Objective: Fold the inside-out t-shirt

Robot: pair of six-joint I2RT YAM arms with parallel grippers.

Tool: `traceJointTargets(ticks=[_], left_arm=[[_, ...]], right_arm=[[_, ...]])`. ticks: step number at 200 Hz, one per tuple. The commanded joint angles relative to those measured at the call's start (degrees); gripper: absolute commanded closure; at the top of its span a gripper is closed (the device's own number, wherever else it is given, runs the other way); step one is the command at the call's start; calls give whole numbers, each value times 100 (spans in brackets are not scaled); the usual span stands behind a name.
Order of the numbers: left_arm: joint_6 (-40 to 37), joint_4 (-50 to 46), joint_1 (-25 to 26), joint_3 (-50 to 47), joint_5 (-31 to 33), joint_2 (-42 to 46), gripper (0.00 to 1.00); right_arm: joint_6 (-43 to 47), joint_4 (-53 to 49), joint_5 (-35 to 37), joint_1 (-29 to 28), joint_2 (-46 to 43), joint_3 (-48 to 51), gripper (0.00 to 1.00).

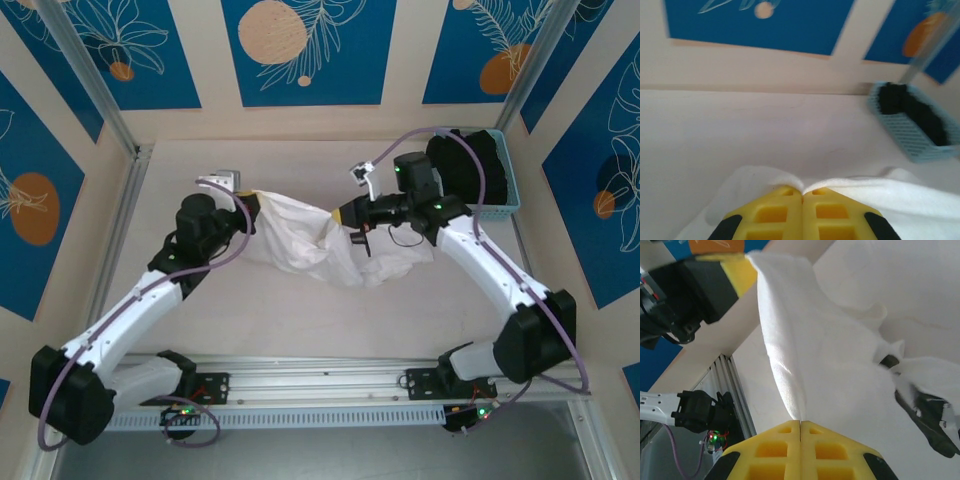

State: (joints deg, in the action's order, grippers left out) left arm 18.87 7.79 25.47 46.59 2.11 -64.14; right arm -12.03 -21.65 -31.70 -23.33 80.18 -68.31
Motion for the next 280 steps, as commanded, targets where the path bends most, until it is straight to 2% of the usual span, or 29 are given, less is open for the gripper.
traceJointTargets(ticks=[1, 8, 23, 38, 53, 73, 86, 102, 124, 156, 240, 280], left_arm=[[-349, -126, -60, 157, 1204, -748, 100], [-412, -186, -62, 239, 1325, -1011, 100], [-508, -426, -60, 461, 1337, -1458, 90], [-494, -720, -51, 549, 1312, -1619, 73], [-464, -750, -15, 320, 1219, -1426, 58], [-553, -504, 141, -255, 814, -829, 49], [-632, -127, 240, -669, 170, -494, 46], [-750, 322, 378, -967, -646, -396, 45], [-952, 566, 540, -912, -1426, -809, 45], [-842, 1076, 681, -772, -2043, -1436, 45], [-917, 1249, 721, -250, -2282, -2496, 45], [-841, 1284, 717, -32, -2408, -2855, 53]], right_arm=[[-284, 340, -366, -145, 425, 179, 100], [-469, 615, -452, -202, 575, 231, 100], [-970, 1240, -566, -284, 895, 326, 100], [-1375, 1639, -497, -295, 1171, 372, 100], [-1616, 1850, -442, -256, 1349, 380, 100], [-1665, 1819, -442, -178, 1450, 337, 100], [-1641, 1790, -440, -134, 1443, 345, 100], [-1569, 1690, -442, -85, 1416, 328, 100], [-1504, 1572, -425, -11, 1397, 301, 100], [-1461, 1507, -398, 61, 1355, 293, 100], [-1452, 1540, -410, 93, 1342, 343, 100], [-1434, 1521, -370, 125, 1307, 368, 100]])
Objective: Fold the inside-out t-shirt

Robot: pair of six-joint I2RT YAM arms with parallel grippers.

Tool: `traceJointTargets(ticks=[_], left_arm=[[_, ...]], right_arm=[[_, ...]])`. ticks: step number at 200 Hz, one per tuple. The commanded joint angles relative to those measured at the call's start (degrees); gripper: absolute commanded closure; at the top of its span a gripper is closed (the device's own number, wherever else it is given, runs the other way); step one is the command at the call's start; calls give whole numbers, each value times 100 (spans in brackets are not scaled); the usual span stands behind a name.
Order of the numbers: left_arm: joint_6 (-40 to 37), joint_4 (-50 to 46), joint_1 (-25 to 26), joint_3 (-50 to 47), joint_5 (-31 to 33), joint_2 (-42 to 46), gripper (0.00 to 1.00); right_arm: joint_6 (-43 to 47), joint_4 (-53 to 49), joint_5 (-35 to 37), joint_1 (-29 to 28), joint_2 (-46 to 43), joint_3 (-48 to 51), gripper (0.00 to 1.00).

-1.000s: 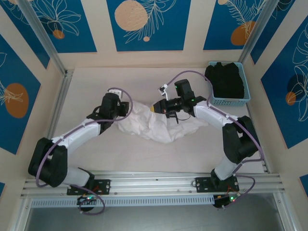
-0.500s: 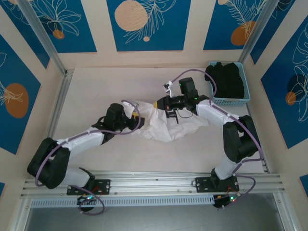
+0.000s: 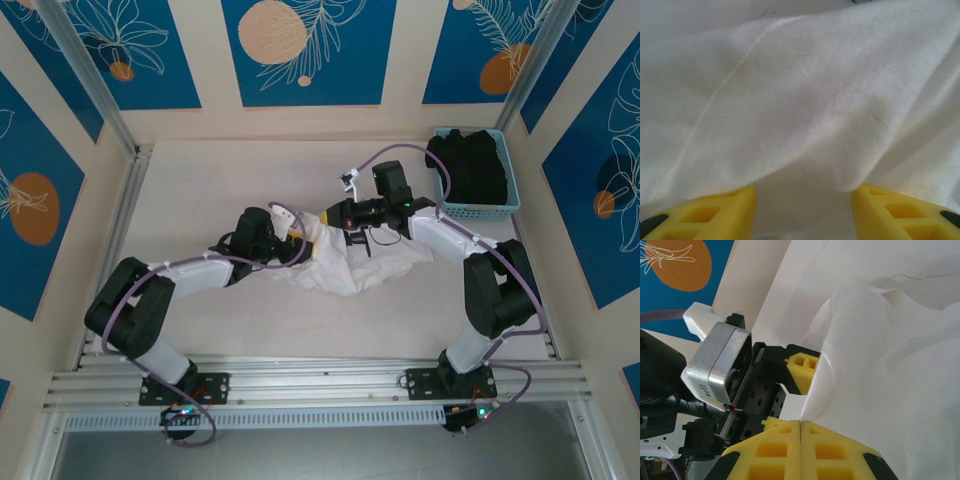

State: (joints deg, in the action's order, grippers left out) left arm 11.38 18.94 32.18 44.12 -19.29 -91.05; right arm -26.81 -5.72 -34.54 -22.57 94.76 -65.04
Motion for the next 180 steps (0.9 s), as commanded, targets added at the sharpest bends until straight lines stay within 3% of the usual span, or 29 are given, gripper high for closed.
traceJointTargets(ticks=[1, 38, 58, 116, 151, 180], left_arm=[[-87, 175, 44, 218, -277, -175, 53], [50, 194, 27, 238, -291, -88, 90], [214, 110, 12, 186, -333, 310, 100], [942, -370, -115, 280, -943, 2091, 100], [1314, -629, -206, 447, -946, 2483, 100], [1306, -965, -220, 511, -725, 2599, 100]], right_arm=[[44, -71, -82, 45, -155, 37, 100], [255, -310, 89, 84, -223, -61, 100], [732, -747, 489, 63, -360, -179, 100], [2045, -1492, 2270, -508, -922, -564, 100], [1784, -1766, 3556, -821, -871, -846, 100], [1712, -1832, 4029, -905, -1294, -594, 89]])
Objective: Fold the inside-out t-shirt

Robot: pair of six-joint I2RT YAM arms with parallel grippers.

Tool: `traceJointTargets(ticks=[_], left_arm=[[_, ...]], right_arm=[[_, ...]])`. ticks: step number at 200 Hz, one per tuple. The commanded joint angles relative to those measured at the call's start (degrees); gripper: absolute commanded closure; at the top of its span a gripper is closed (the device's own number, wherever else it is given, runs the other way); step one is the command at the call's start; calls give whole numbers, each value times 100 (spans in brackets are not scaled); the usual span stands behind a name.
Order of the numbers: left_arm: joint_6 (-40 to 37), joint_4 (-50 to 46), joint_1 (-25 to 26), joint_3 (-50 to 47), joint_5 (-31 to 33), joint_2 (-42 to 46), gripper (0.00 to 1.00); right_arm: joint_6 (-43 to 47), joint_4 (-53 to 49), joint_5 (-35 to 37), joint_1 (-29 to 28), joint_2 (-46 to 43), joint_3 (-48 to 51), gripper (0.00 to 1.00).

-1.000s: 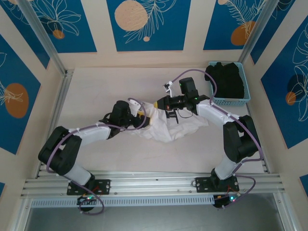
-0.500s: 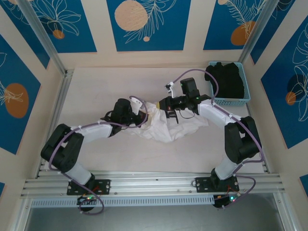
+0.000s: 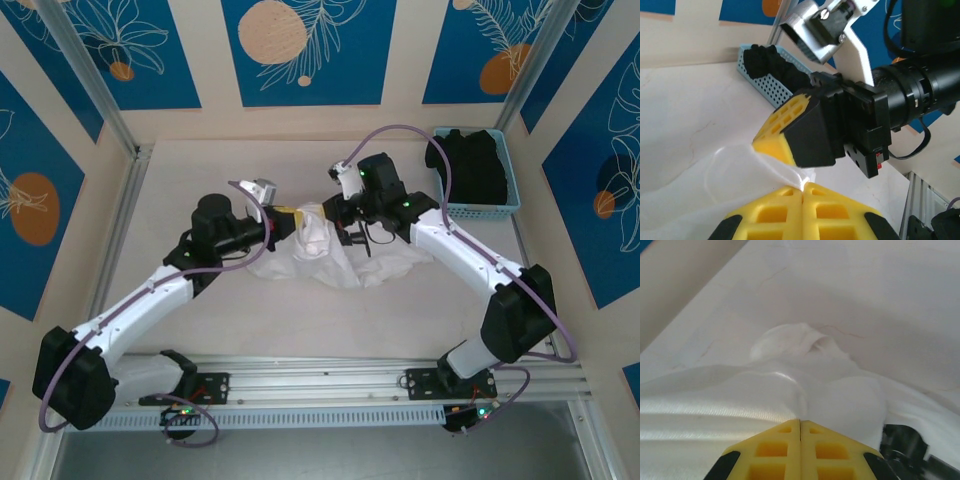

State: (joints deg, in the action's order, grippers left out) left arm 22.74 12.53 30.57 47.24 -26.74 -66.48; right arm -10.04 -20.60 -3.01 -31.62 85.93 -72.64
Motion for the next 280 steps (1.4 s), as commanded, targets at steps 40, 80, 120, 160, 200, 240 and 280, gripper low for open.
traceJointTargets(ticks=[40, 80, 120, 160, 200, 240, 280], left_arm=[[184, -331, -69, 163, 8, 155, 100], [196, -348, -78, 136, 7, 193, 100], [203, -340, -84, 105, -19, 205, 100], [281, -239, -78, 92, -105, 190, 100], [286, -197, -80, 63, -155, 170, 100], [288, -163, -83, 57, -175, 179, 100], [248, -183, -97, 22, -62, 180, 100]], right_arm=[[661, 592, 433, -438, -1569, 1439, 66], [863, 1464, -348, -956, -1747, 2099, 66], [471, 1993, -293, -1123, -1209, 2079, 73], [191, 2292, -68, -1119, -672, 1872, 69], [-21, 2543, 90, -1070, -484, 1808, 65], [-59, 2588, 341, -1050, -302, 1682, 71], [-18, 2588, 206, -961, -398, 1698, 94]])
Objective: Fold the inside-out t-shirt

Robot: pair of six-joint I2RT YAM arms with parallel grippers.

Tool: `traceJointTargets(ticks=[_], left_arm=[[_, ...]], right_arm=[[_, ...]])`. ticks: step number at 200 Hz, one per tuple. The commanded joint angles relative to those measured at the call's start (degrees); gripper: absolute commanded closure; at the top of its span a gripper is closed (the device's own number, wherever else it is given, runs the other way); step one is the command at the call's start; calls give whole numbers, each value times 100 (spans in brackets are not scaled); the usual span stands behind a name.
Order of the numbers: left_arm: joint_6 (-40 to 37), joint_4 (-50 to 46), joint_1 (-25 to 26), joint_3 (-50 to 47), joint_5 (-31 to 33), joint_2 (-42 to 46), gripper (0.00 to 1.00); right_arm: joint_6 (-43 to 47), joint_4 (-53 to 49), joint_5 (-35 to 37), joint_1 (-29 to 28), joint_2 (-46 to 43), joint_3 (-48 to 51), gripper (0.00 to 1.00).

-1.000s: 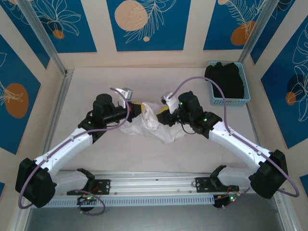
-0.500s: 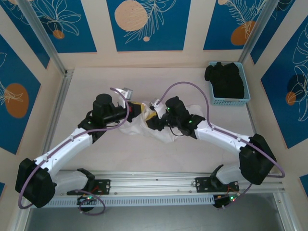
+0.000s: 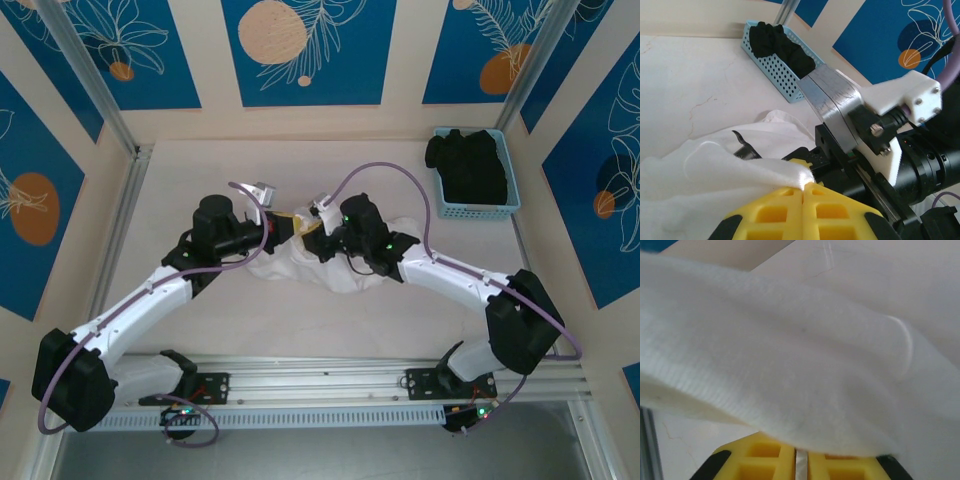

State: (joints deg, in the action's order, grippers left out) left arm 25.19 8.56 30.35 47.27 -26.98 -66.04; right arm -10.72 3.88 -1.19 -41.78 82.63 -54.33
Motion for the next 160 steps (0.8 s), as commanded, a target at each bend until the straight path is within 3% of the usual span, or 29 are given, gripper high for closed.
traceJointTargets(ticks=[1, 26, 68, 126, 160], left_arm=[[4, 211, -78, 20, -32, 140, 100], [14, 190, -143, 11, 98, 157, 100], [64, 183, -261, -13, 302, 140, 100], [-308, -412, -310, 155, 1406, -231, 100], [-337, -702, -323, 222, 1902, -411, 100]], right_arm=[[55, 135, 24, 56, -79, -128, 95], [147, -26, -232, 157, -307, 1, 100], [-9, -8, -1069, 454, -735, 309, 100], [-560, 137, -3600, 866, -1215, 184, 100], [-657, -125, -3745, 1193, -1276, 80, 100]])
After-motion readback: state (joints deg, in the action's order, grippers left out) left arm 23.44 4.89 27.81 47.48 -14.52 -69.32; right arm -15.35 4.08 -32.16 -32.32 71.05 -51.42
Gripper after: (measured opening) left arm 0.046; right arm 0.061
